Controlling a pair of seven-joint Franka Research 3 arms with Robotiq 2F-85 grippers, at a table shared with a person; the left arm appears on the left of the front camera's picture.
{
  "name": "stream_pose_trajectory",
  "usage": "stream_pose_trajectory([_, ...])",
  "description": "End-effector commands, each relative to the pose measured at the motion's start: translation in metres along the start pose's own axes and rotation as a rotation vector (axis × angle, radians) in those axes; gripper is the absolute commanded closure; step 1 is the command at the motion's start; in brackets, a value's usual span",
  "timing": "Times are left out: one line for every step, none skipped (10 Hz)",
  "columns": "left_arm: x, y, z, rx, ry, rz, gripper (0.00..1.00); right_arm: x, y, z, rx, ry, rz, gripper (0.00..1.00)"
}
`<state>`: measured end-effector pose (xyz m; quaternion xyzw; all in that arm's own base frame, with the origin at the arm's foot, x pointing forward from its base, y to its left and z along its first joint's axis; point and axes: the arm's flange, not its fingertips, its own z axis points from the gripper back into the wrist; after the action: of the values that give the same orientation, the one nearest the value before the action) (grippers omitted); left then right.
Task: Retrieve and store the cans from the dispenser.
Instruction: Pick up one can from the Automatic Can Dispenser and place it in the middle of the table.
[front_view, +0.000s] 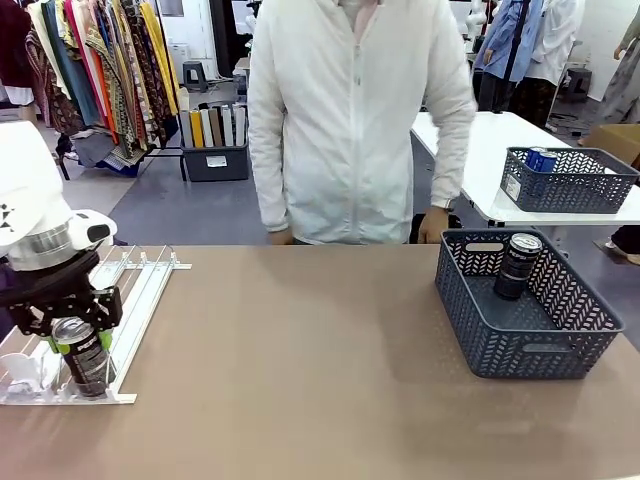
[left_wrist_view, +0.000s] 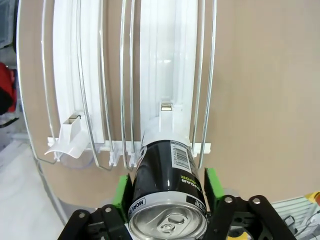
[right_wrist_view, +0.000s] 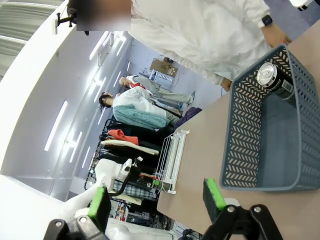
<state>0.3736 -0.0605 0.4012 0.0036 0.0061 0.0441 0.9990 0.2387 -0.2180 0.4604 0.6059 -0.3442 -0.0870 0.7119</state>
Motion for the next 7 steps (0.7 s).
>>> stream_pose_trajectory([0.000, 0.001, 0.003, 0.005, 0.010, -0.014, 1.00, 0.004, 0.003, -0.003, 0.022, -0.019, 0.017, 0.00])
stream_pose_trajectory([-0.001, 0.000, 0.004, 0.008, 0.010, -0.018, 1.00, 0.004, 0.003, -0.003, 0.022, -0.019, 0.017, 0.00])
stream_pose_trajectory([-0.002, 0.000, 0.004, 0.001, 0.006, -0.019, 1.00, 0.004, 0.003, -0.003, 0.022, -0.019, 0.017, 0.00])
stream_pose_trajectory([-0.002, 0.001, 0.005, -0.002, -0.005, -0.014, 1.00, 0.004, 0.003, -0.003, 0.022, -0.019, 0.017, 0.00])
stream_pose_trajectory([-0.002, 0.003, 0.008, -0.007, -0.014, -0.011, 1.00, 0.004, 0.003, -0.003, 0.022, -0.019, 0.017, 0.00])
stream_pose_trajectory([-0.004, 0.004, 0.016, -0.002, -0.035, -0.011, 1.00, 0.004, 0.003, -0.003, 0.022, -0.019, 0.017, 0.00])
stream_pose_trajectory([-0.008, 0.005, 0.032, 0.005, -0.062, -0.020, 1.00, 0.004, 0.003, -0.003, 0.022, -0.019, 0.017, 0.00])
